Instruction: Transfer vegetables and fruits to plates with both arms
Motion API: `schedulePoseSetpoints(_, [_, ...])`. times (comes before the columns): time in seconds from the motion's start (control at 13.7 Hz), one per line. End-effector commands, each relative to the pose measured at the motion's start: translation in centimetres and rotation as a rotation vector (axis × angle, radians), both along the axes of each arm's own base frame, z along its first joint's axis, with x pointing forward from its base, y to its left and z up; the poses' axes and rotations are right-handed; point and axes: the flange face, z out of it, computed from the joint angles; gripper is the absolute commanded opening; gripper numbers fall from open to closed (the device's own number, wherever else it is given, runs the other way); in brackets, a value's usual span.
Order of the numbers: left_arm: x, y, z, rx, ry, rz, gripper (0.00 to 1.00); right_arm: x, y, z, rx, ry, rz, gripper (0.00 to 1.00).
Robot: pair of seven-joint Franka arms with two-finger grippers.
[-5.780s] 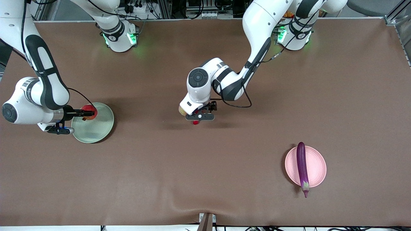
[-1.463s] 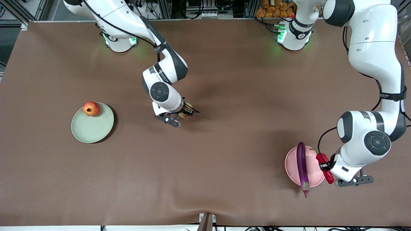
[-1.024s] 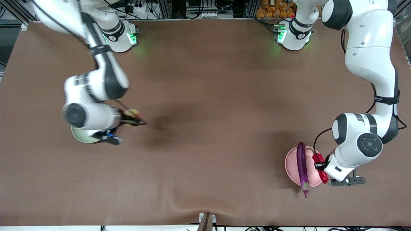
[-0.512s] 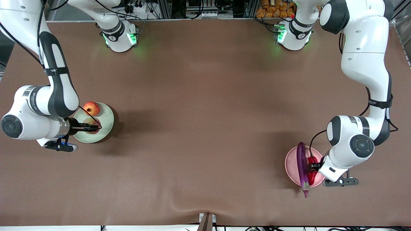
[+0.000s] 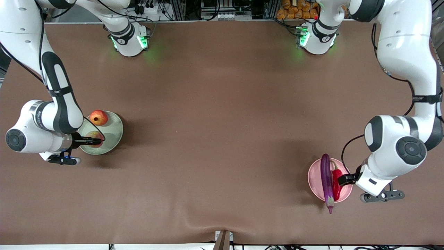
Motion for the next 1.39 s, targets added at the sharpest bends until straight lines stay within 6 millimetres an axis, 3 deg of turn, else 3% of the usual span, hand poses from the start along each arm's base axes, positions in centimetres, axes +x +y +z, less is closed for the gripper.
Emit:
schedulePoseSetpoints(0.0, [-4.8, -1.1, 2.5, 0.005, 0.05, 0.031, 1.0, 0.5, 1.7, 1.0, 0.007, -0.008, 0.028, 1.0])
schedulePoseSetpoints(0.22, [-9.2, -2.1, 3.4, 0.011, 0.092, 0.01, 1.0, 2.1, 2.9, 4.1, 0.018, -0.02, 0.06, 1.0])
schedulePoseSetpoints(0.44, [-11.4, -1.2, 6.3, 0.022, 0.11, -0.026, 1.0, 4.7, 4.1, 13.1, 0.035, -0.046, 0.082, 1.0])
schedulePoseSetpoints(0.59, [-12.3, -0.4, 8.1, 0.025, 0.165, -0.115, 1.0, 6.3, 8.2, 20.2, 0.06, -0.1, 0.166, 1.0])
schedulePoseSetpoints(0.73, [-13.6, 0.9, 9.7, 0.018, 0.235, -0.165, 1.0, 6.6, 9.3, 28.0, 0.073, -0.146, 0.192, 1.0])
schedulePoseSetpoints(0.88, [-15.2, 1.0, 12.1, 0.026, 0.269, -0.161, 1.0, 5.1, 10.9, 30.7, 0.089, -0.103, 0.218, 1.0])
schedulePoseSetpoints(0.95, [-16.1, 1.1, 13.8, 0.031, 0.277, -0.155, 1.0, 3.4, 12.9, 34.3, 0.079, -0.119, 0.255, 1.0])
schedulePoseSetpoints(1.02, [-17.1, 1.1, 16.1, 0.033, 0.264, -0.146, 1.0, 2.0, 14.1, 36.4, 0.073, -0.122, 0.273, 1.0])
schedulePoseSetpoints(1.17, [-18.1, 1.1, 20.7, 0.033, 0.238, -0.131, 1.0, -0.1, 14.1, 39.9, 0.06, -0.139, 0.28, 1.0])
schedulePoseSetpoints(1.24, [-18.3, 0.9, 23.0, 0.022, 0.239, -0.129, 1.0, -1.1, 13.2, 41.3, 0.059, -0.135, 0.27, 1.0])
schedulePoseSetpoints(1.32, [-18.4, 0.6, 24.9, 0.013, 0.236, -0.128, 1.0, -2.7, 12.6, 44.1, 0.05, -0.16, 0.26, 1.0])
